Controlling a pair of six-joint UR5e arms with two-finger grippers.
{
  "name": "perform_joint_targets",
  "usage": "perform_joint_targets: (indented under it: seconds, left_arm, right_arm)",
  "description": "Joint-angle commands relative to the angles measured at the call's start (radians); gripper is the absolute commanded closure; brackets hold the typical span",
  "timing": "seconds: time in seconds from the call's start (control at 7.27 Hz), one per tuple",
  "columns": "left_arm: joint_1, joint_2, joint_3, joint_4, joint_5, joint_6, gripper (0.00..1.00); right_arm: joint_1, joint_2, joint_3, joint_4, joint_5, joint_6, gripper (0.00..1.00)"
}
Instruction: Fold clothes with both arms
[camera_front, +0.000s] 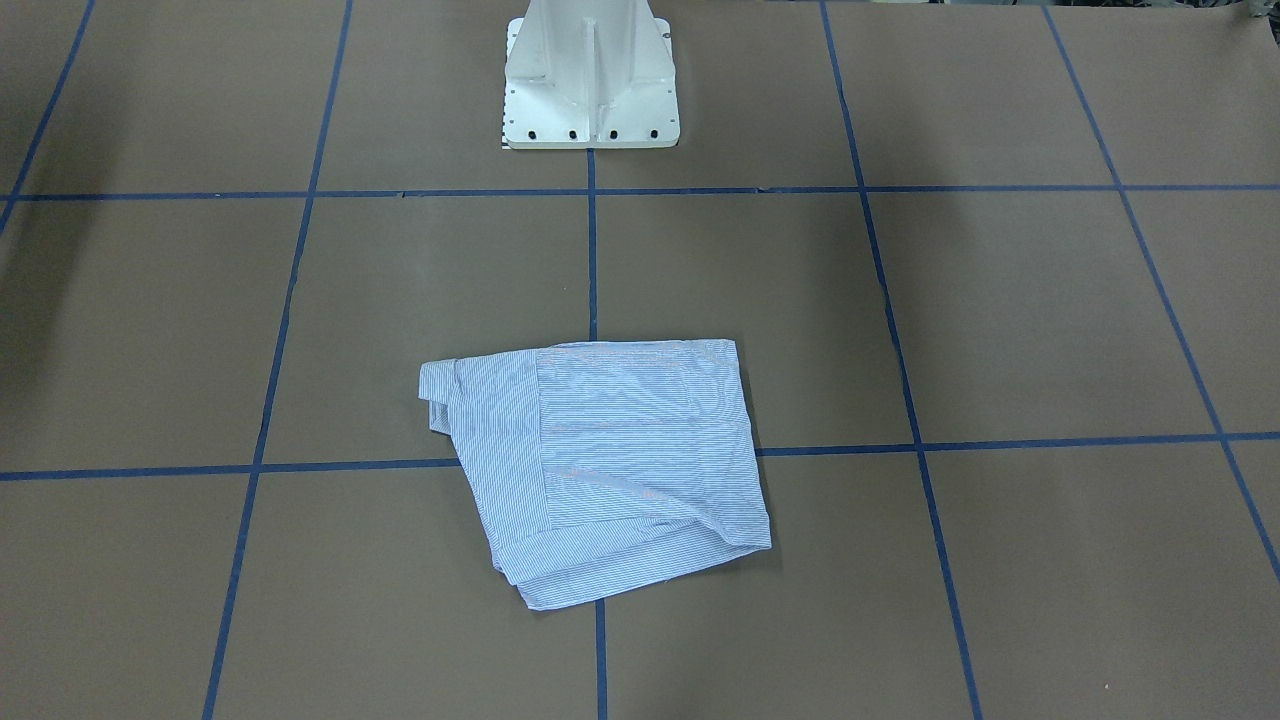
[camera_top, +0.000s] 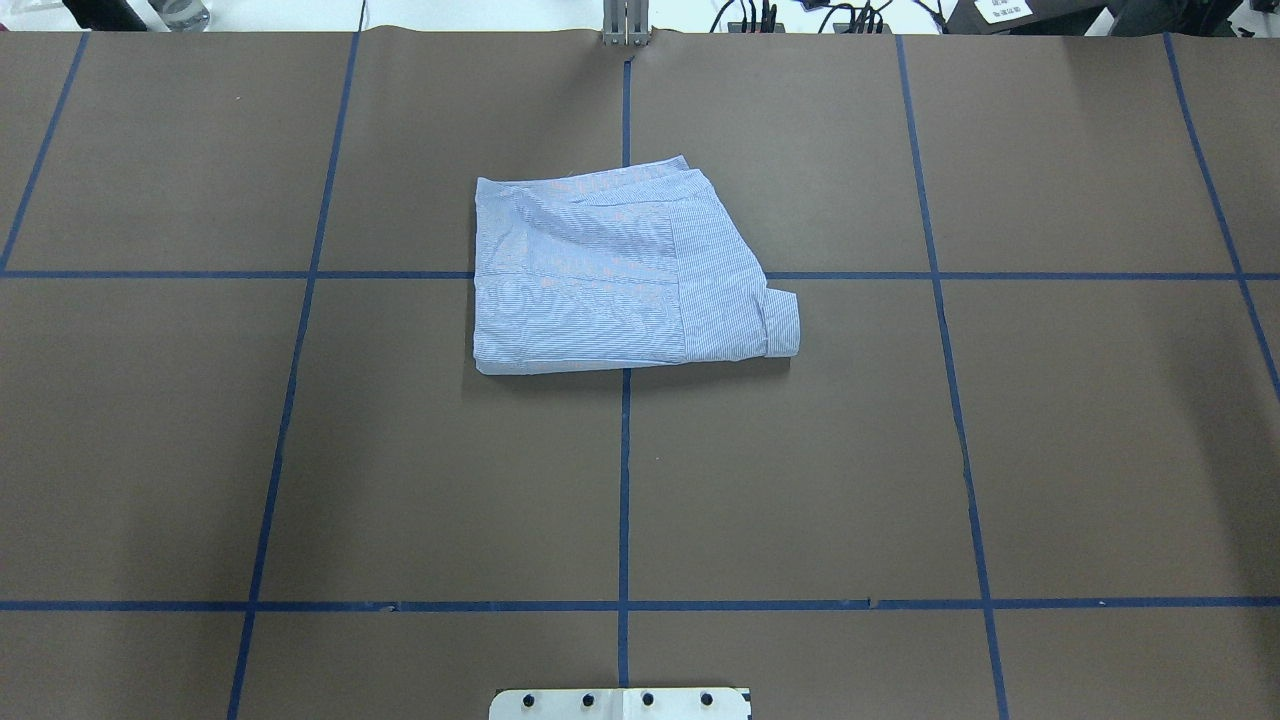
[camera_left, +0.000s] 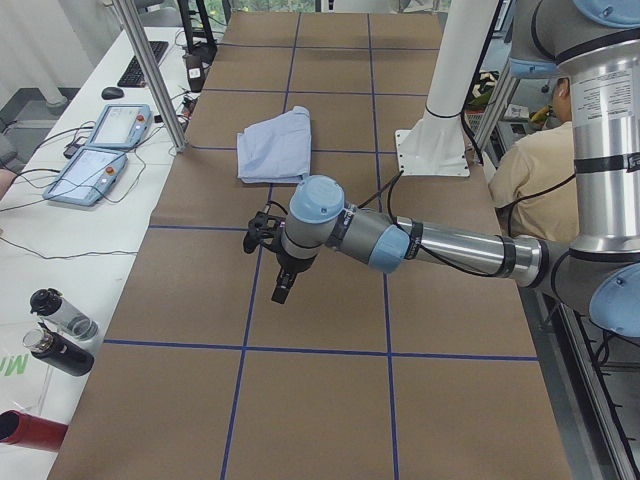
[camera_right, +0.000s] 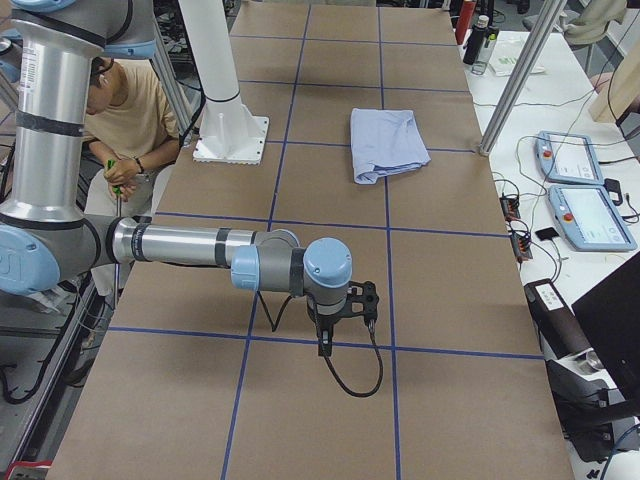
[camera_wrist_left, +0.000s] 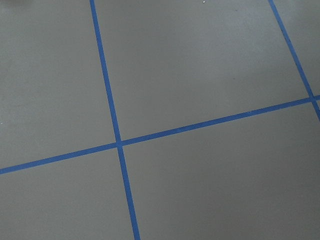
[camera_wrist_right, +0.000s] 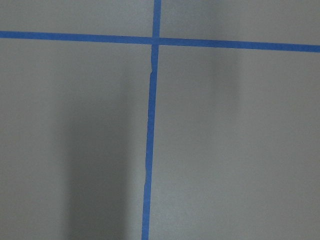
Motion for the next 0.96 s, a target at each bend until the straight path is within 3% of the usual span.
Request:
perform_joint_targets:
  seconds: [0.0,0.83]
  left_arm:
    - [0.0,0.004,-0.002,0.001,0.0,-0.001,0.0]
    - [0.0,0.007,-0.001,0.003,-0.005,-0.003,0.0]
  right_arm:
    - [-0.001,0.008,-0.003,0.002,-0.002,0.001,0.0]
    - [0.0,-0.003,0.009,0.002,0.009,0.004,0.0]
